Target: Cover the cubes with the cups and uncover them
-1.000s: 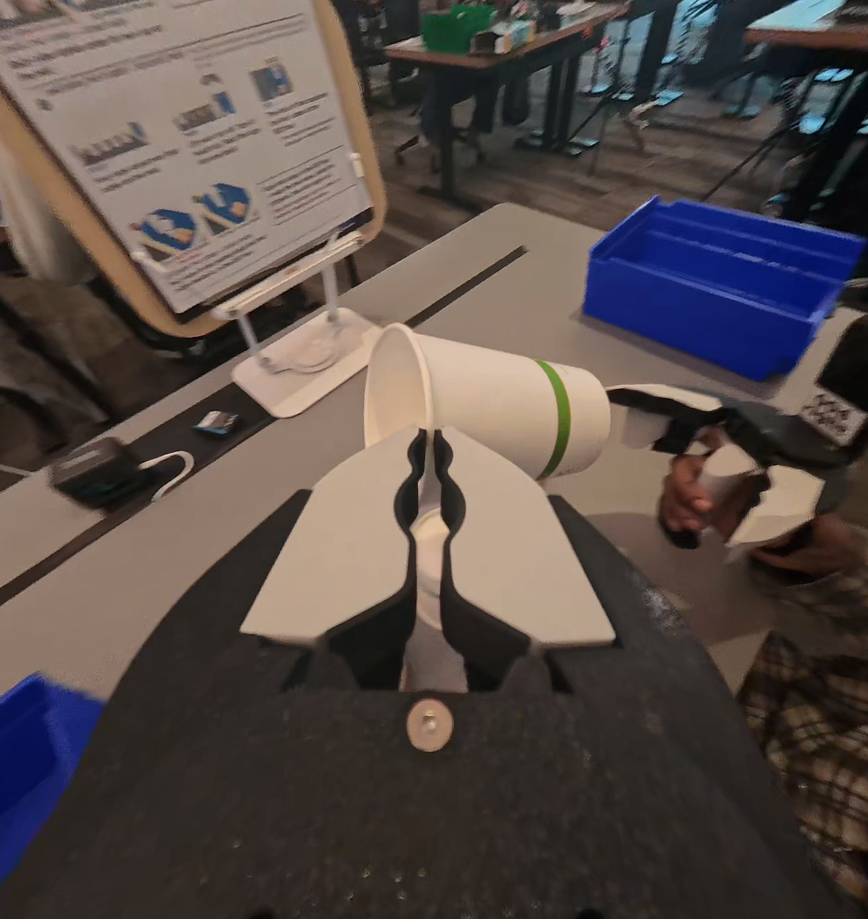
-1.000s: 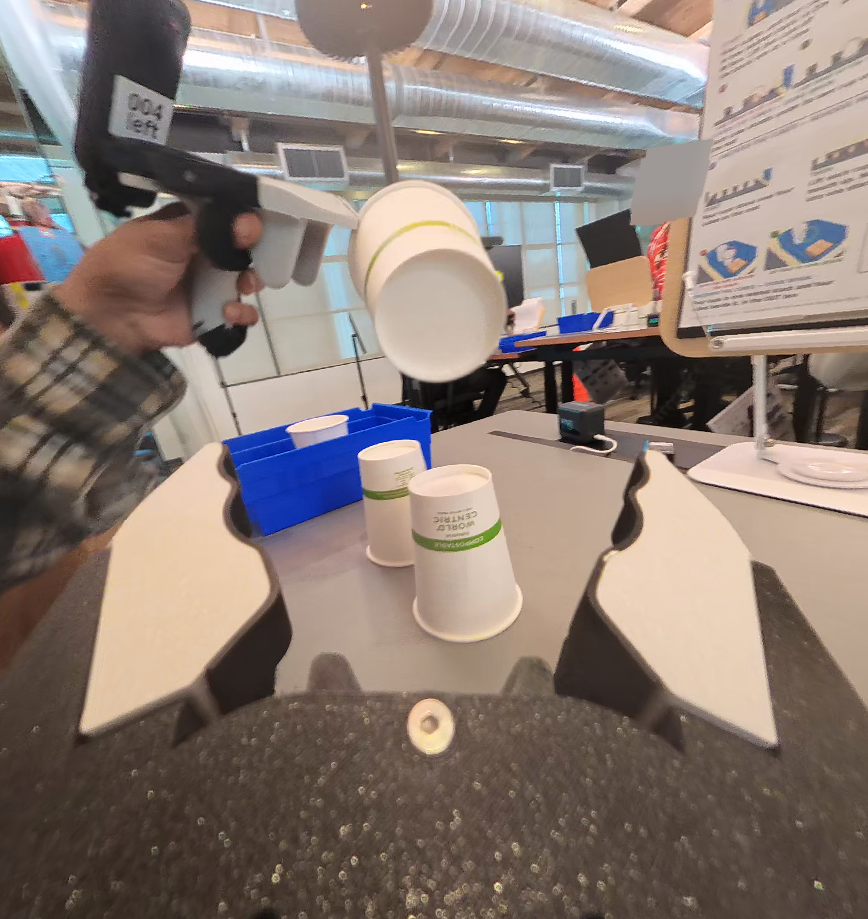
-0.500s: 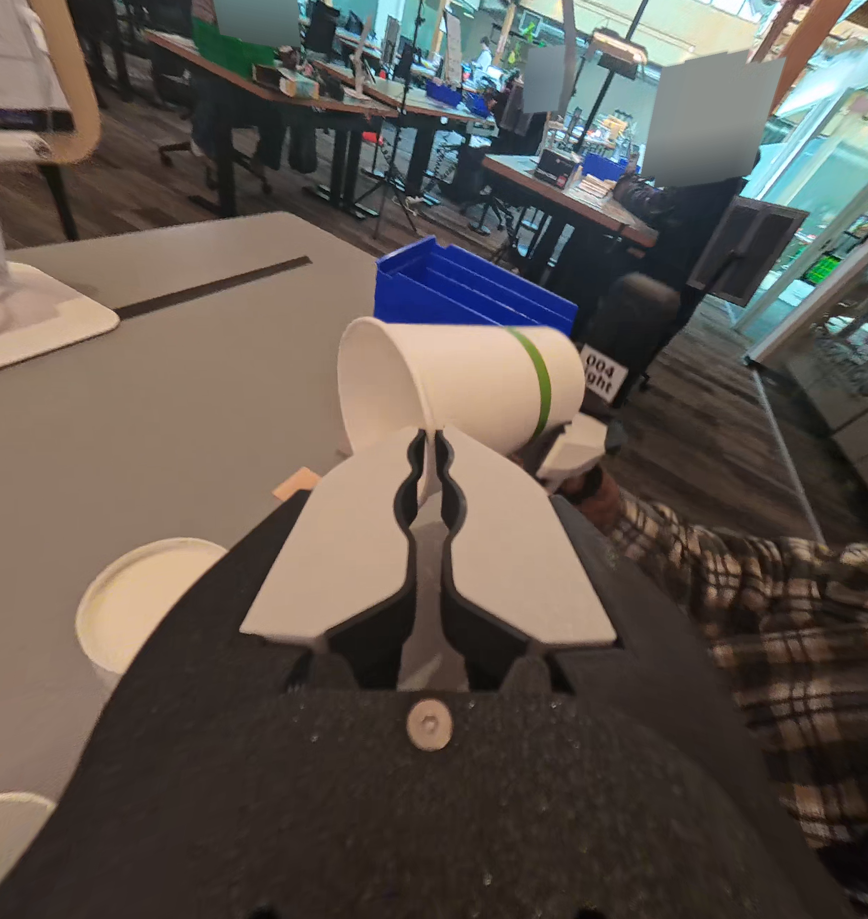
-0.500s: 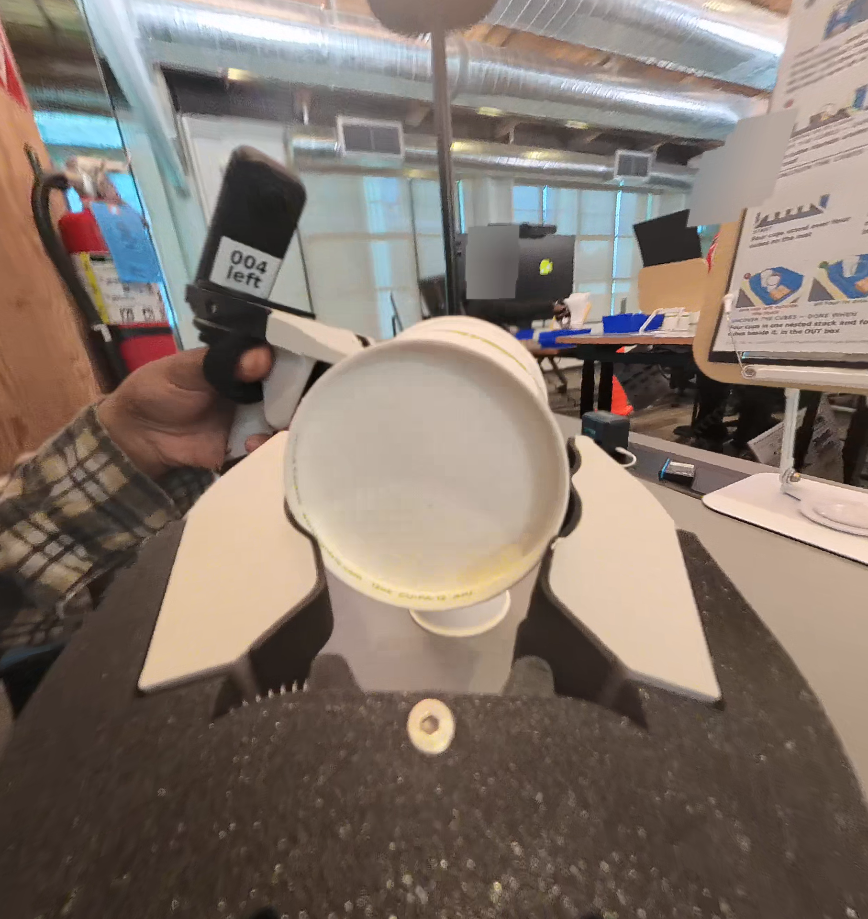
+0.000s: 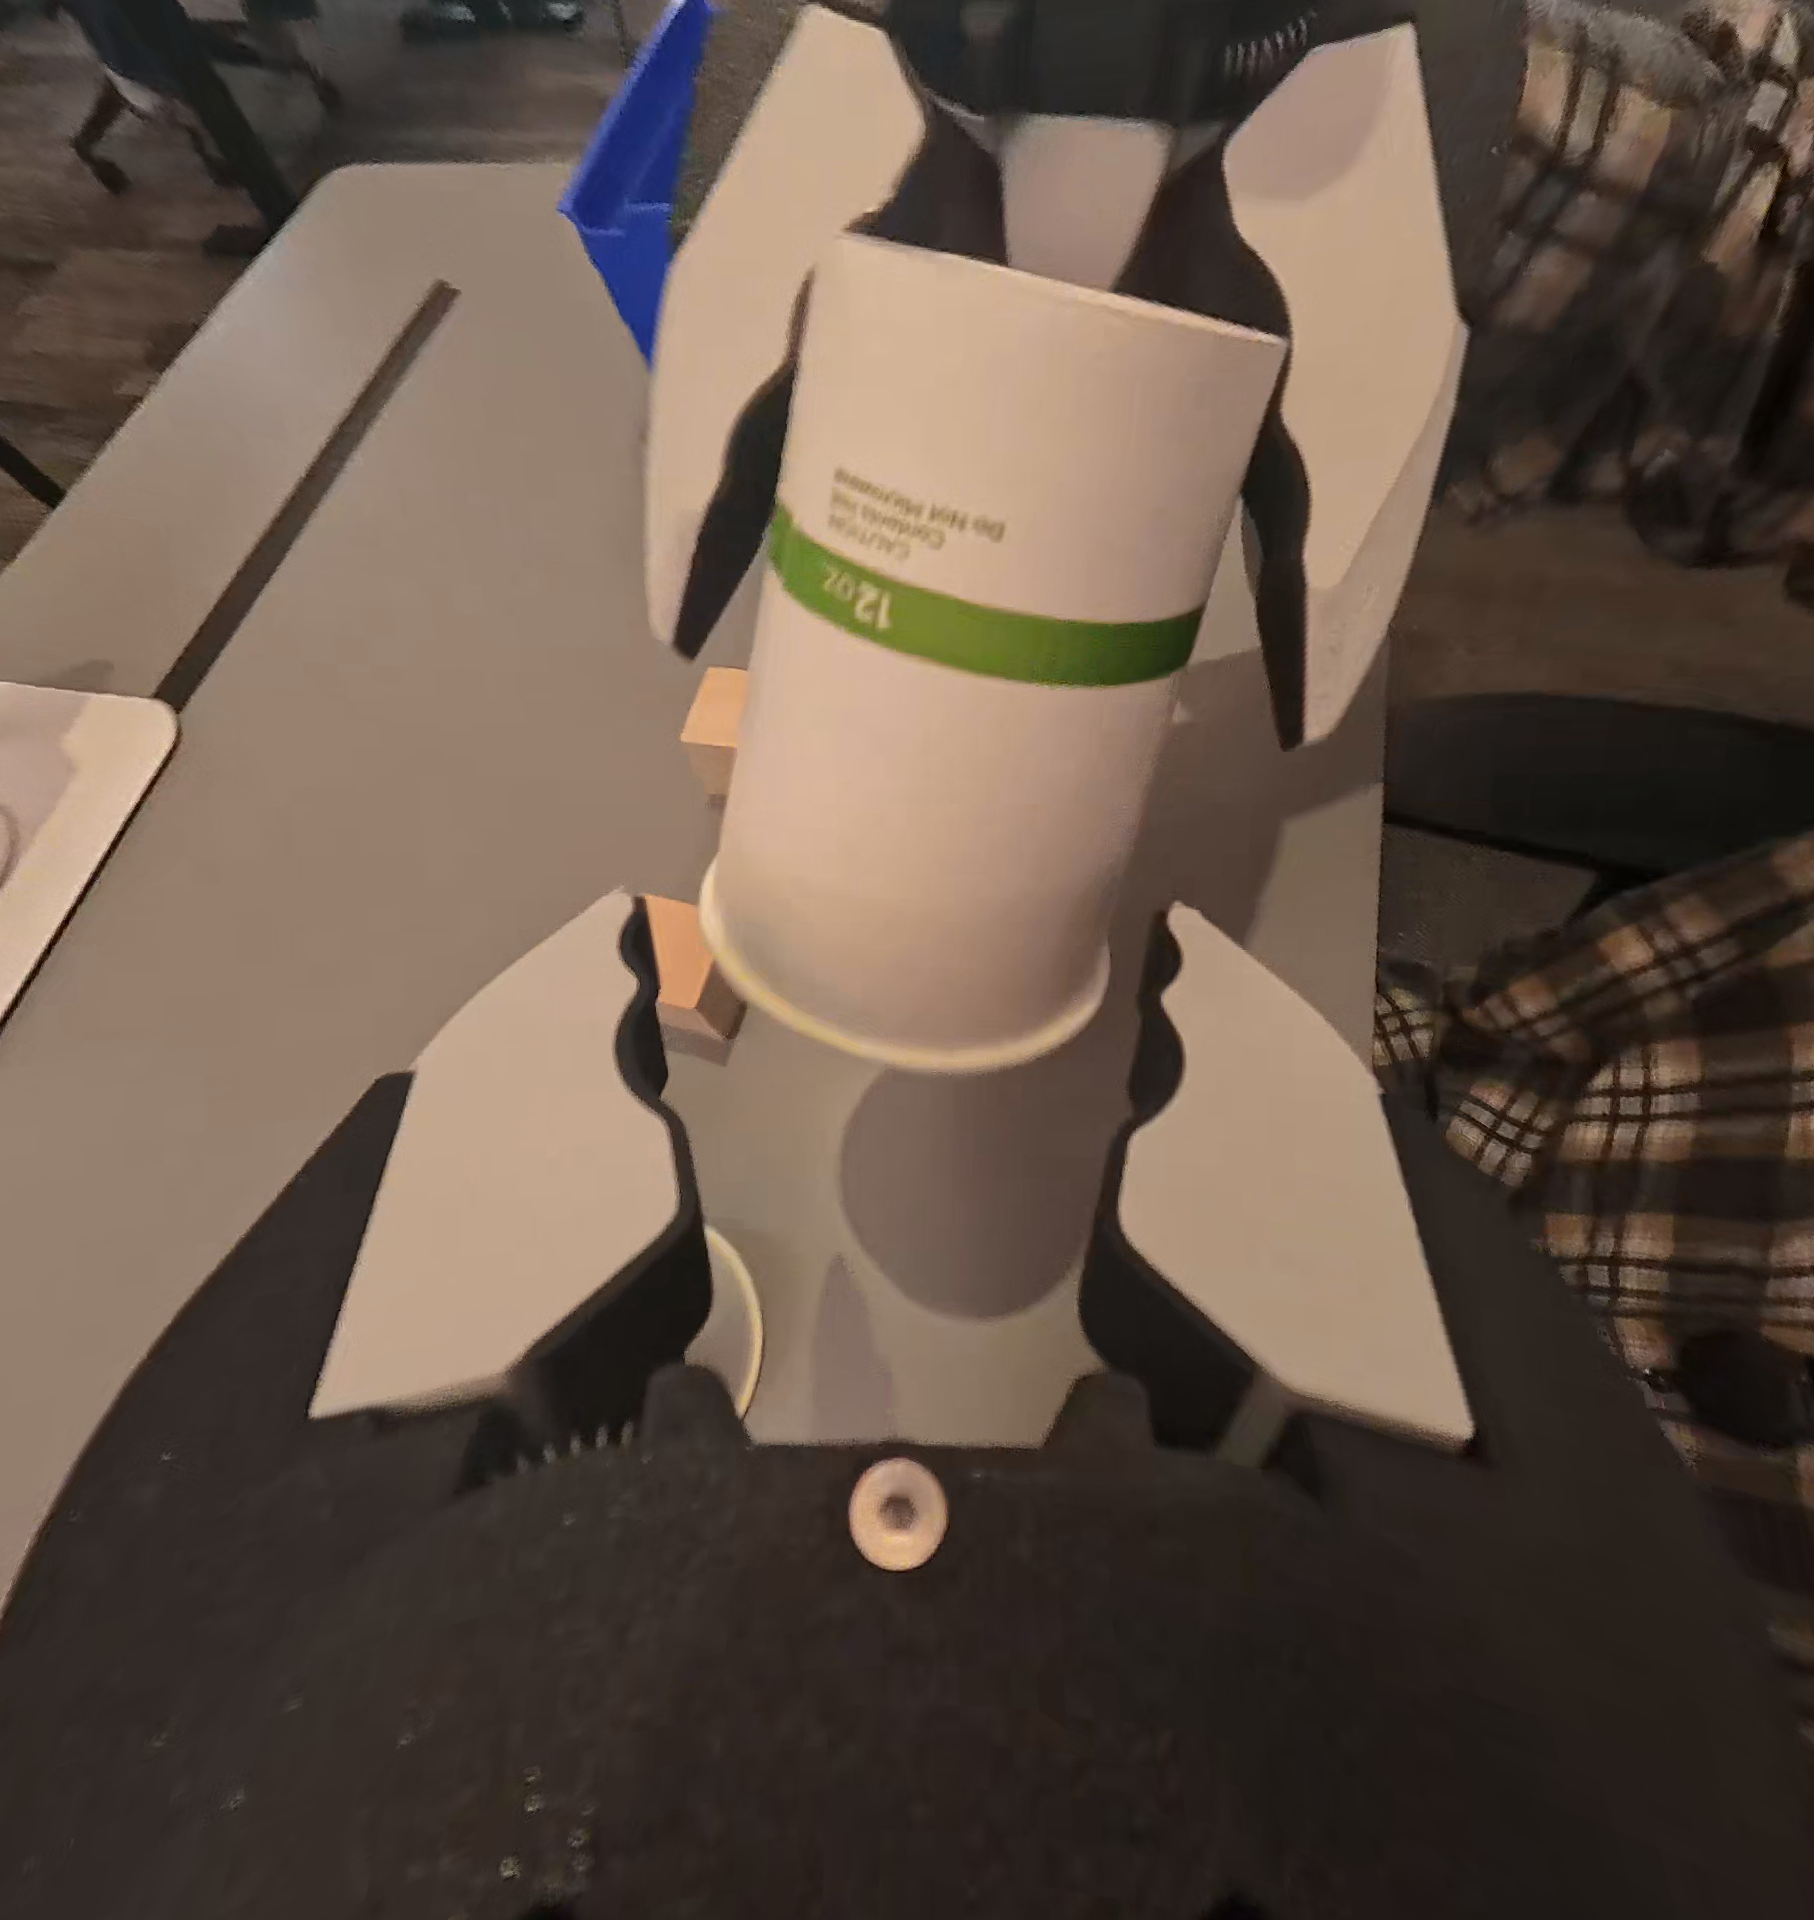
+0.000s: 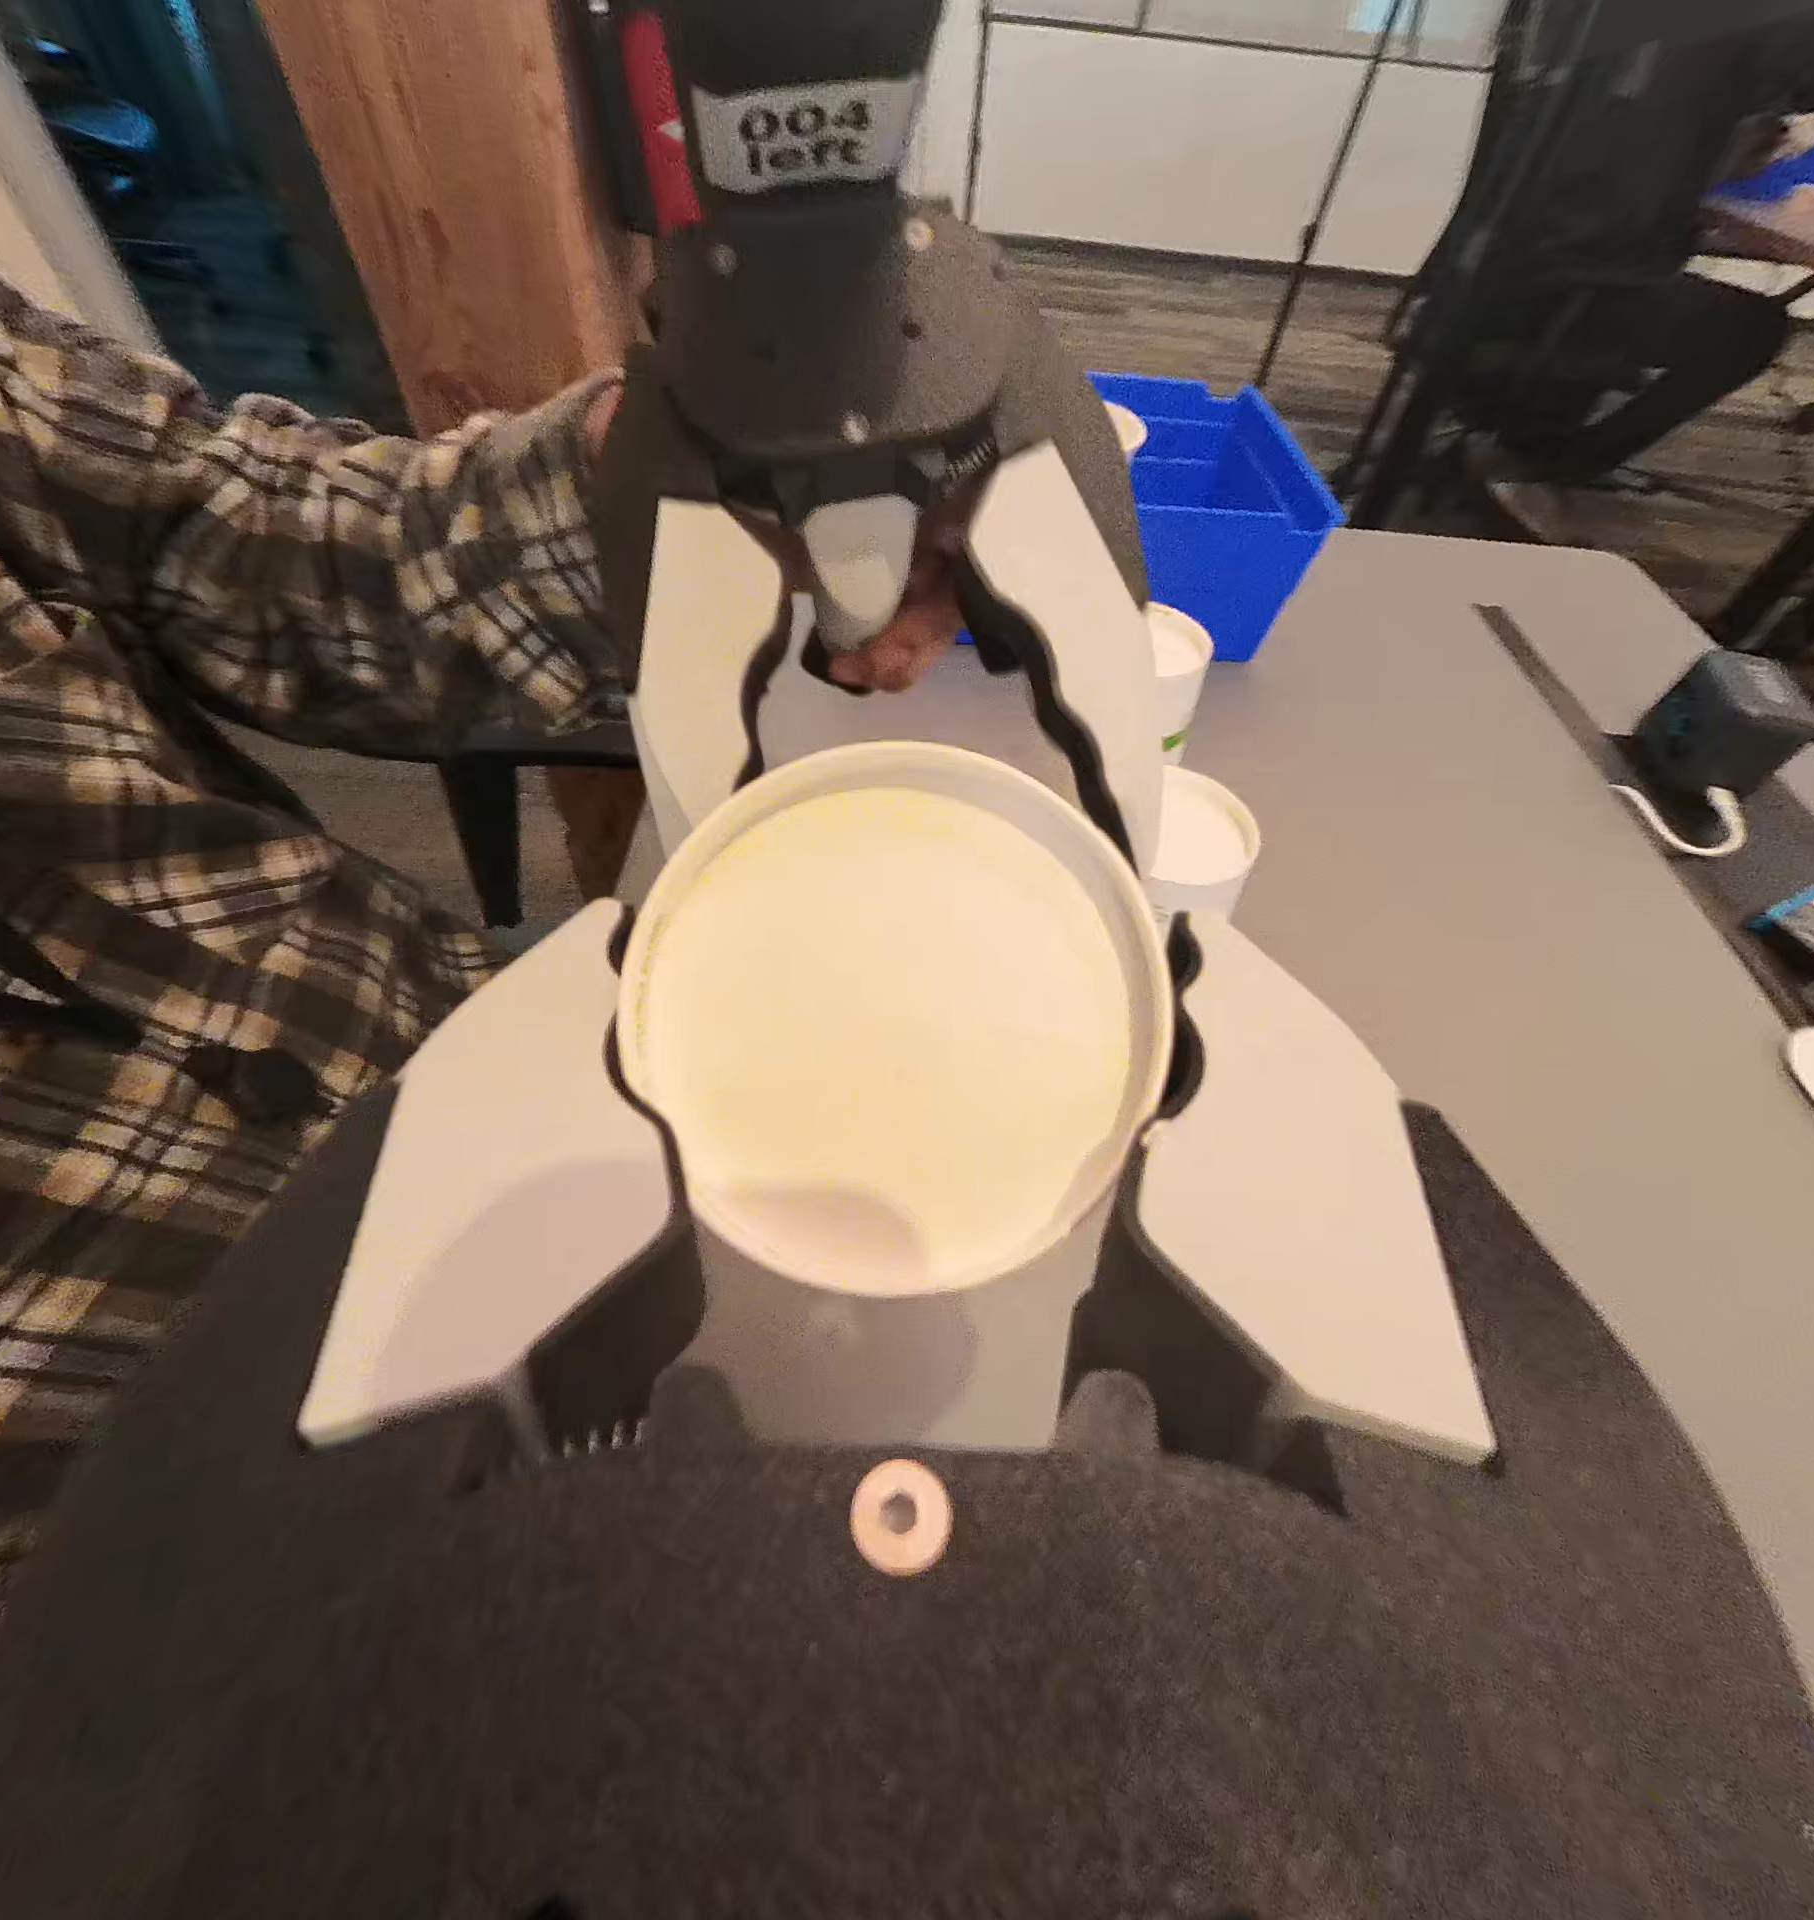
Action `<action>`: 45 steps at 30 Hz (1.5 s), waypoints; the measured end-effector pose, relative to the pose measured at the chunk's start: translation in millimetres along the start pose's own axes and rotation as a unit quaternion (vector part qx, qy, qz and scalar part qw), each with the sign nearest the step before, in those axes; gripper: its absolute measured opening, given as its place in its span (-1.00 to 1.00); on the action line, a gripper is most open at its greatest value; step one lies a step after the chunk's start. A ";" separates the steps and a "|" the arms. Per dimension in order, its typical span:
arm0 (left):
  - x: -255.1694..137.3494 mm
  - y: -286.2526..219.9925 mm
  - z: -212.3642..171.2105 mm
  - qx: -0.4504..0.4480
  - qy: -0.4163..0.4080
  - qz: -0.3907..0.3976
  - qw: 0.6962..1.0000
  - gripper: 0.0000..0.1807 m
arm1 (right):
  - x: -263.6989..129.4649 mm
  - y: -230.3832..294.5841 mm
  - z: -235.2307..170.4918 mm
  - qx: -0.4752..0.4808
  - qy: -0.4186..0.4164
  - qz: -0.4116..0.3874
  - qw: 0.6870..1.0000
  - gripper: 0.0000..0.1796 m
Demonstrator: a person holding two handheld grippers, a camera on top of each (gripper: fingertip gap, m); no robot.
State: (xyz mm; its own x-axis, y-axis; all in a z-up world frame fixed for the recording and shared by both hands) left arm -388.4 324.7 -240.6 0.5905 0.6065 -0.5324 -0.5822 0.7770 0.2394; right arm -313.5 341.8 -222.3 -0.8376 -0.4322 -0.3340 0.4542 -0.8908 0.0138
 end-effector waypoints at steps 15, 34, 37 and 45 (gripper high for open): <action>33.8 -16.9 -5.6 -0.052 -0.017 -0.053 0.997 -0.05 | 17.2 -9.0 -1.6 0.051 -0.020 0.060 0.997 0.14; 46.0 -26.7 2.1 -0.121 -0.116 0.017 0.986 -0.03 | -1.5 -2.8 -0.2 0.077 -0.080 -0.036 0.993 -0.12; 37.5 -21.3 -4.0 -0.134 -0.119 0.024 0.984 -0.03 | -2.9 -7.1 1.2 0.073 -0.090 -0.041 0.992 -0.13; -62.8 12.8 -38.9 -0.210 -0.188 0.073 0.957 0.04 | -33.2 -57.6 -13.1 0.090 -0.160 -0.218 0.958 -0.13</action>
Point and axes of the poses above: each gripper's, where its closed fingertips meet, x out along the fingers, z out of its top, y = z × x across the jaws, the point moved 4 cm from there along -x, back along the fingers, and after that the axes turned 14 degrees about z, right-handed, at the moved point
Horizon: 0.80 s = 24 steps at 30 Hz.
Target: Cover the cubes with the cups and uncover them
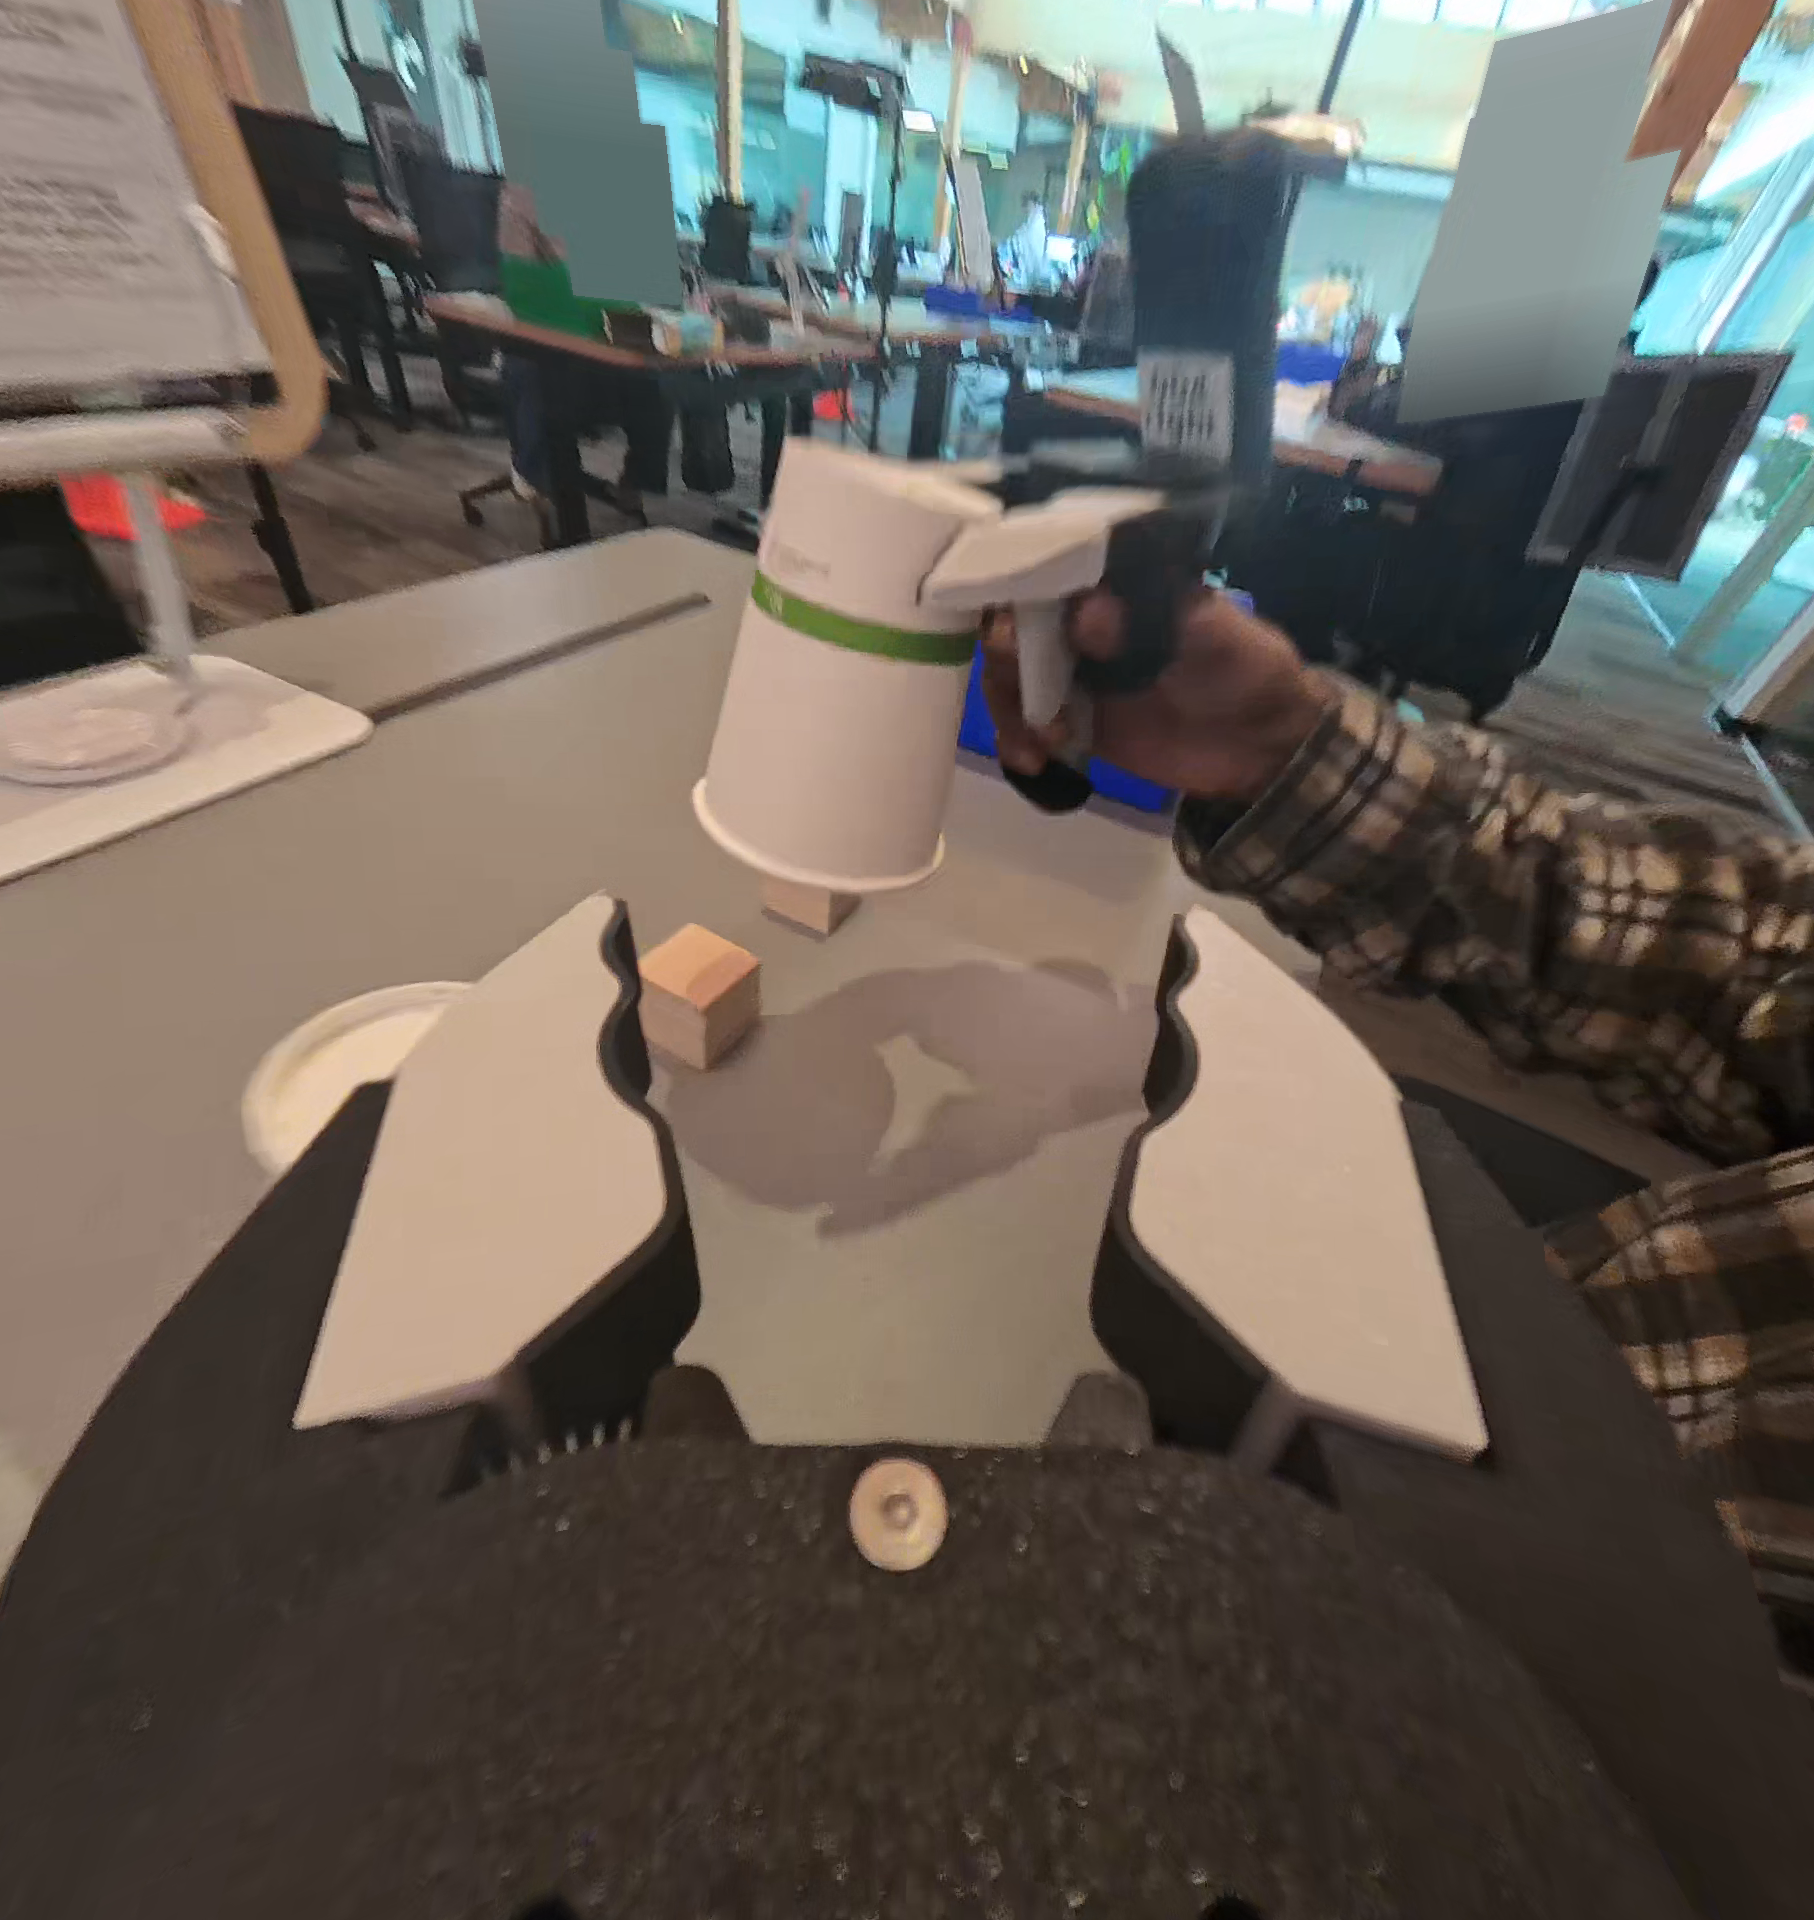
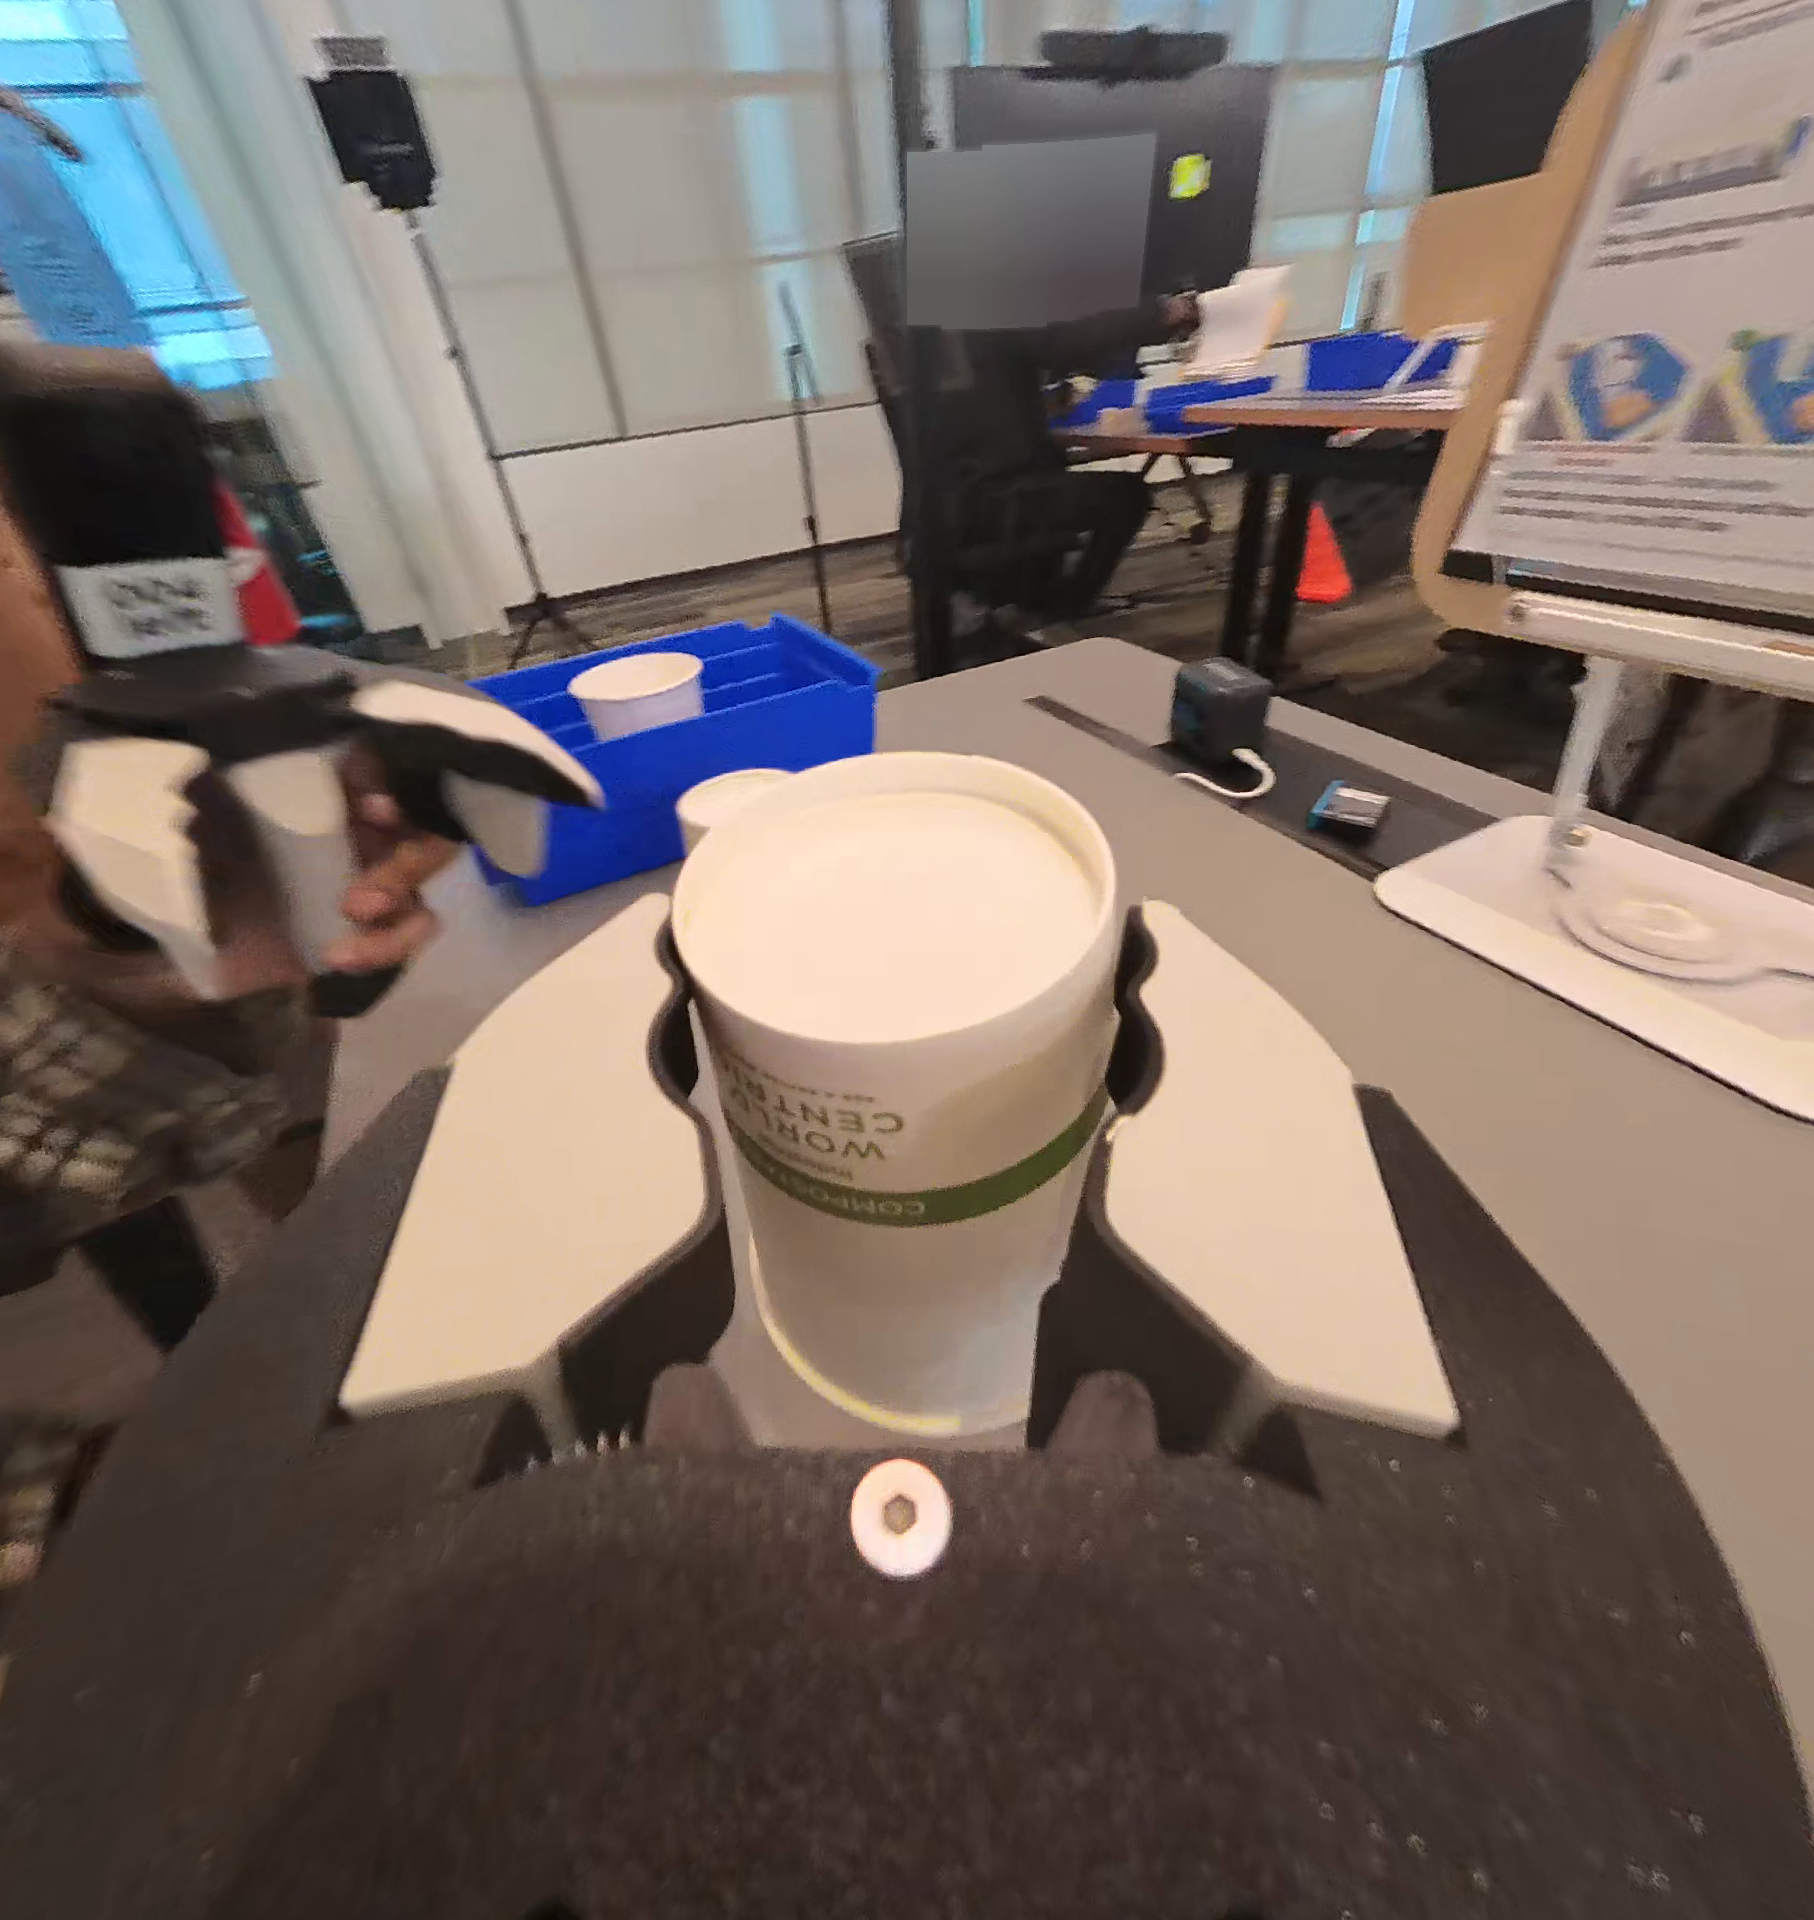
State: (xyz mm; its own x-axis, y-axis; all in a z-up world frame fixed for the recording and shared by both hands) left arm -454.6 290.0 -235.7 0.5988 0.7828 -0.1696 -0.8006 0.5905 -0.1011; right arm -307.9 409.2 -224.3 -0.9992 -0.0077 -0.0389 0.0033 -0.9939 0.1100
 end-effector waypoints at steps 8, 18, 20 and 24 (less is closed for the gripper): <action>-79.4 19.1 51.0 -0.001 -0.112 0.030 0.993 0.00 | 25.8 -31.1 -32.6 0.025 0.008 -0.065 0.998 -0.13; -96.0 23.5 52.2 0.046 -0.115 0.054 0.991 -0.02 | 45.1 -41.8 -74.4 0.053 0.047 -0.091 0.993 -0.14; -102.0 27.2 55.0 0.043 -0.123 0.061 0.990 -0.03 | 46.9 -43.4 -83.3 0.062 0.058 -0.094 0.992 -0.14; -116.3 36.2 62.3 0.043 -0.147 0.083 0.985 -0.06 | 48.7 -45.0 -97.4 0.075 0.073 -0.097 0.990 -0.13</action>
State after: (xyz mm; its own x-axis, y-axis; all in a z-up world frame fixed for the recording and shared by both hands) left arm -552.0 232.6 -158.6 0.4508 0.8852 0.1148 -0.8904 0.4549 -0.0113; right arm -352.9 442.9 -327.8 -0.9640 0.1546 -0.2162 -0.2045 -0.9510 0.2319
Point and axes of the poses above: each gripper's, where its closed fingertips meet, x out along the fingers, z out of its top, y = z × x across the jaws, the point moved 4 cm from there along -x, back along the fingers, and after that the axes turned 14 degrees about z, right-handed, at the moved point
